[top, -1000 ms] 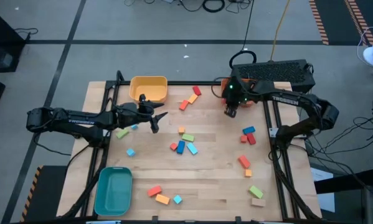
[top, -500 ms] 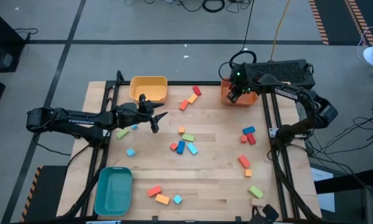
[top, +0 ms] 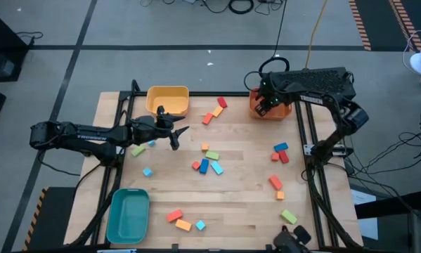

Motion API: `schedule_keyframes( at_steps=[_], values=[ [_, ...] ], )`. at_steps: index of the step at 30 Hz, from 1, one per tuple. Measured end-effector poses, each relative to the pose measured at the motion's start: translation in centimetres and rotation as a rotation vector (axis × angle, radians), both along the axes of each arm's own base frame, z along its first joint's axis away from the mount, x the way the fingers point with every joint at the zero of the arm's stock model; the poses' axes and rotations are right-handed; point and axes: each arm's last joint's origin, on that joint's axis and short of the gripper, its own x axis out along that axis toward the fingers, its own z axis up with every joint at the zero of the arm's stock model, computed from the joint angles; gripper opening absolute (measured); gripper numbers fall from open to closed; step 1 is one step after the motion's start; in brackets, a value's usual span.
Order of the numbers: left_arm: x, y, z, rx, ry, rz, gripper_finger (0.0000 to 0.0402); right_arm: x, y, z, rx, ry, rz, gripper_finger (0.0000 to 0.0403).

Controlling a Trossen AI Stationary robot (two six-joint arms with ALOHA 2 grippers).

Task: Sort blocks by size
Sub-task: Put the large red block into the orange bin

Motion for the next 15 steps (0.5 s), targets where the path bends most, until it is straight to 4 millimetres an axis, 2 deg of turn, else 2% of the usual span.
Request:
schedule_keyframes(
  at_steps=[8, 15],
  values=[
    [0.0, 0.1, 0.0, 0.003, 0.0, 0.008, 0.021, 0.3, -0.3, -1.7, 0.038, 0.04, 0.022, 0.0158],
    [0.0, 0.2, 0.0, 0.003, 0.0, 0.01, 0.021, 0.4, -0.5, -2.1, 0.032, 0.078, 0.091, 0.0161]
  ],
)
